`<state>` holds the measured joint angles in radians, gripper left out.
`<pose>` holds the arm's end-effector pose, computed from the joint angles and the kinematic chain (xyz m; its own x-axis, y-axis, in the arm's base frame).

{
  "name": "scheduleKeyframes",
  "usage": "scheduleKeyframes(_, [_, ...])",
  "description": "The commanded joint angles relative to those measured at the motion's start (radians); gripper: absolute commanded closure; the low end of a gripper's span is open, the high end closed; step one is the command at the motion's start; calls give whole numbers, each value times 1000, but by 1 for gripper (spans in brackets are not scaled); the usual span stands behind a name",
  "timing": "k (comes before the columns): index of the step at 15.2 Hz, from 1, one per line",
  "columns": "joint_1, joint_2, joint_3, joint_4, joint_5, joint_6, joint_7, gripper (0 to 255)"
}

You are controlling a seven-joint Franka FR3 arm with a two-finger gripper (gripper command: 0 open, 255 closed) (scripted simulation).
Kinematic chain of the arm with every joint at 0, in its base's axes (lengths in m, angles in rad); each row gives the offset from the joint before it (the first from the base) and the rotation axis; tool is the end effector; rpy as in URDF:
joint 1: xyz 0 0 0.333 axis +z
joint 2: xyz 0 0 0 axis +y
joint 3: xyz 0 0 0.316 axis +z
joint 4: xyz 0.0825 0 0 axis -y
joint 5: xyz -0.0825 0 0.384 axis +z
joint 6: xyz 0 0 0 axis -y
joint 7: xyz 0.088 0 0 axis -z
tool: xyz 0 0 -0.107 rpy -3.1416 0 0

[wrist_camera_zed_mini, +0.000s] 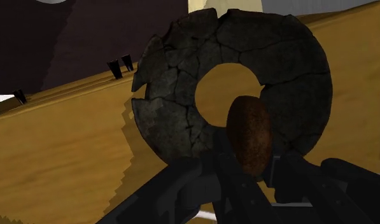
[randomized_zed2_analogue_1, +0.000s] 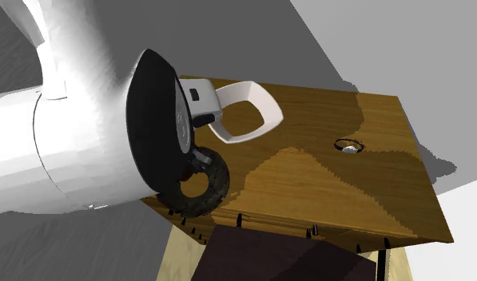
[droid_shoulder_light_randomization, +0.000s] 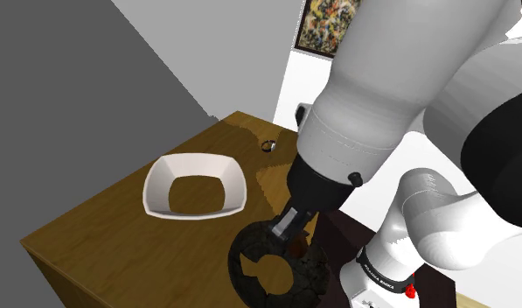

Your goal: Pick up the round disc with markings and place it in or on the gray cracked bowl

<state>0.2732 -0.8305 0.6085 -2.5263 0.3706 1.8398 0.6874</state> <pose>0.1860 0.3001 0.4911 0.9939 -0.0522 0.0972 -0.0539 -0.9984 0.0149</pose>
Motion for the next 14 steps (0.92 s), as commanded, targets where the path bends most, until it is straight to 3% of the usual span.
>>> scheduleKeyframes(1, [2,6,13,-24,9,31,1,255])
scheduleKeyframes(5, [6,13,32,-63,24,77,1,255])
scheduleKeyframes(12, [6,13,32,-63,24,77,1,255])
scheduleKeyframes(13, [6,13,32,-63,24,77,1,0])
scheduleKeyframes(14, [6,13,32,-63,24,77,1,0])
